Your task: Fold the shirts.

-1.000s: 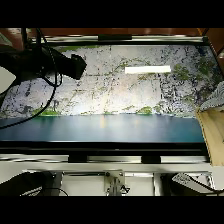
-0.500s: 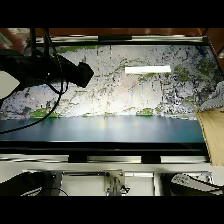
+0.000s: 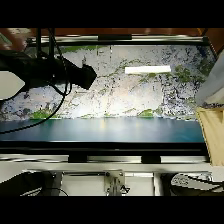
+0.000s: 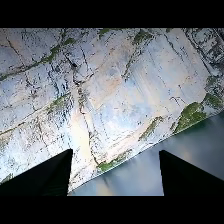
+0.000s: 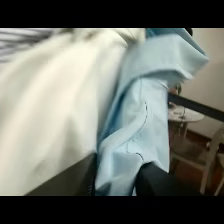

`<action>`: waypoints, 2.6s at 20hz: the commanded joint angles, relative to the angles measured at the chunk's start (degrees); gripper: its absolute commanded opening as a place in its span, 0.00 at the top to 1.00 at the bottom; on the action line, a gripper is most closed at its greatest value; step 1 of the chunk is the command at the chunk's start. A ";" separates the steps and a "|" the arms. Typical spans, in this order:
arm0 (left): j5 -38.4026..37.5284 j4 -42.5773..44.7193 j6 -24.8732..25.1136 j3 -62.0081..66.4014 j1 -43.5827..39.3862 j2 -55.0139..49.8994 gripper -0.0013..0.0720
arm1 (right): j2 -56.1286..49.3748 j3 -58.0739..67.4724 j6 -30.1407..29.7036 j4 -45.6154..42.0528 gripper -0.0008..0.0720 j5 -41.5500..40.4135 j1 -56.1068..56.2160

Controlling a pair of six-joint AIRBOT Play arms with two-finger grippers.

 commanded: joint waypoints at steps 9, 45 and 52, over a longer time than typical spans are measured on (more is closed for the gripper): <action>0.04 -0.87 -0.04 -0.02 -0.02 -0.61 0.14 | 5.14 0.07 1.40 2.78 0.88 3.58 -0.59; -40.26 10.12 0.57 0.00 10.69 -2.58 0.14 | 8.13 -9.88 -17.55 54.40 0.34 83.47 32.70; -40.26 10.12 0.57 0.00 10.69 -2.60 0.14 | 8.13 -9.88 -17.53 54.38 0.35 82.42 32.70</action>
